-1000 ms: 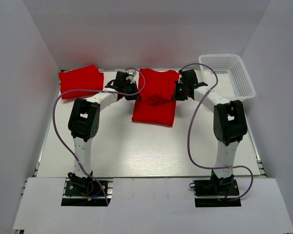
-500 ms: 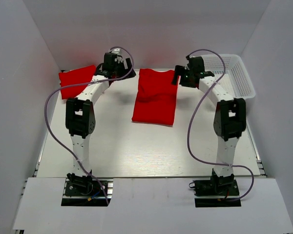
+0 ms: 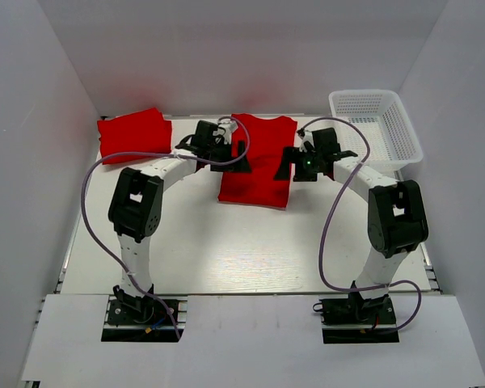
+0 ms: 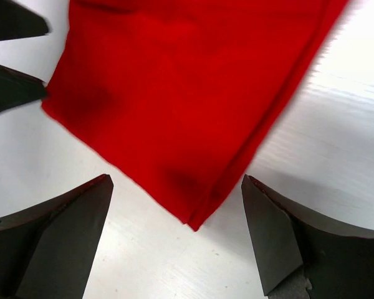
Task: Fold and stack the t-shirts
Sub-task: Fold the folded rectangular tshirt in 1/3 of the way, then grab one side of the 2/3 rectangular tshirt with both arms, then fold the long partially folded tshirt into a neat square, then put the neatly folded tshirt into the corner of the board with the left arm
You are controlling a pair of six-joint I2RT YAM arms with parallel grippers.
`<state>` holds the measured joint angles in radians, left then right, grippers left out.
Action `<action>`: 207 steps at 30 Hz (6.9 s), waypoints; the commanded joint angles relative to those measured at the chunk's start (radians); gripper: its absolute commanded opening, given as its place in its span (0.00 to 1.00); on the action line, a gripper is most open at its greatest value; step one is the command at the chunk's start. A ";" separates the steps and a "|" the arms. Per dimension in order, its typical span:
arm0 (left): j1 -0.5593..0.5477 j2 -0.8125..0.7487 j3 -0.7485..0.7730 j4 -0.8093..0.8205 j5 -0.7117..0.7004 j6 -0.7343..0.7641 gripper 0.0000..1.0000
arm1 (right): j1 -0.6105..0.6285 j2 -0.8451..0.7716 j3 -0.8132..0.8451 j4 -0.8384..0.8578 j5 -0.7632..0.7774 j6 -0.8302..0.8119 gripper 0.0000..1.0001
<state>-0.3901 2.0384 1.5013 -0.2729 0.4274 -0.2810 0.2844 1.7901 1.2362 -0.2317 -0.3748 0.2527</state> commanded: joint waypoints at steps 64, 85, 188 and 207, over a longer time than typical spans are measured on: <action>-0.015 -0.237 -0.102 -0.097 -0.381 0.040 1.00 | 0.009 -0.130 -0.248 0.092 0.013 0.163 0.90; -0.033 -0.138 -0.394 0.037 -0.242 -0.015 0.73 | 0.013 0.035 -0.261 0.169 -0.075 0.235 0.62; 0.037 0.270 0.430 -0.166 -0.205 0.134 1.00 | -0.145 0.106 0.273 0.005 -0.147 -0.043 0.90; 0.008 0.367 0.340 -0.160 -0.044 0.204 0.63 | -0.148 -0.024 0.111 0.037 -0.154 -0.070 0.90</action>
<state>-0.3603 2.3684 1.8866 -0.4065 0.2893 -0.1131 0.1402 1.8137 1.3624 -0.2359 -0.5091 0.1967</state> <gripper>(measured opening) 0.672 0.904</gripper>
